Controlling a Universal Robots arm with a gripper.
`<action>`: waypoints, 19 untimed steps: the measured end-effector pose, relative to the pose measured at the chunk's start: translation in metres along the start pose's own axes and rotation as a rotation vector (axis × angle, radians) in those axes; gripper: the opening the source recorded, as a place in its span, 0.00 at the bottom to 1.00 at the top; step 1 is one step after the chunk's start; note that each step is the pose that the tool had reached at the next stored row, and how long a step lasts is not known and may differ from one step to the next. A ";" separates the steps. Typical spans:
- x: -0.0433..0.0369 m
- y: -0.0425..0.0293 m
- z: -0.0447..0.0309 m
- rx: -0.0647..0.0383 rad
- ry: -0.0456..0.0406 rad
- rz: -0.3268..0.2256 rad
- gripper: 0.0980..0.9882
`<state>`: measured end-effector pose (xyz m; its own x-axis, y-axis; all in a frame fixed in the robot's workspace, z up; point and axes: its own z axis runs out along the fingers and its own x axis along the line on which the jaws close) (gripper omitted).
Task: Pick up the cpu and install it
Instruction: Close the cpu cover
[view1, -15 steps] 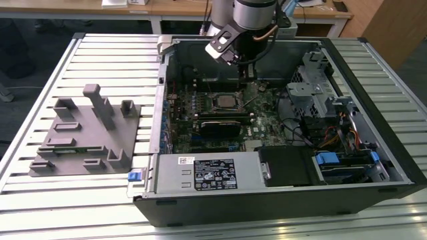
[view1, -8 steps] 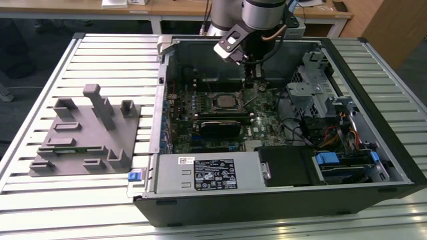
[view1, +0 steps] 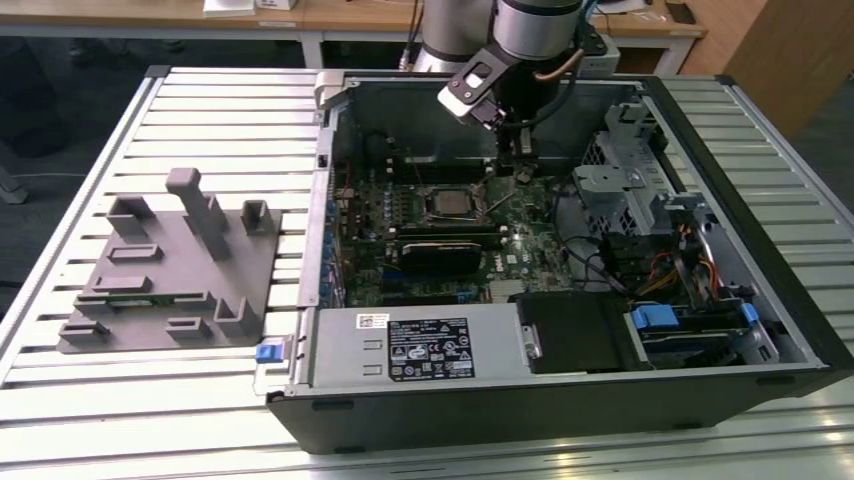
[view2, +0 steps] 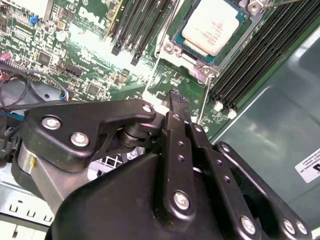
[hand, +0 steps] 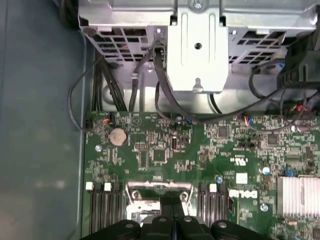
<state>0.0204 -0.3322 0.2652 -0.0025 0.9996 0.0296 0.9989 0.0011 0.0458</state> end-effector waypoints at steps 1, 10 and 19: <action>0.0005 0.0019 0.0002 0.000 -0.0001 0.000 0.02; 0.0076 0.0156 0.0034 0.007 -0.0019 0.000 0.02; 0.0103 0.0277 0.0061 0.015 -0.0037 0.000 0.02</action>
<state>0.0483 -0.3217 0.2607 -0.0022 0.9997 0.0259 0.9995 0.0014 0.0312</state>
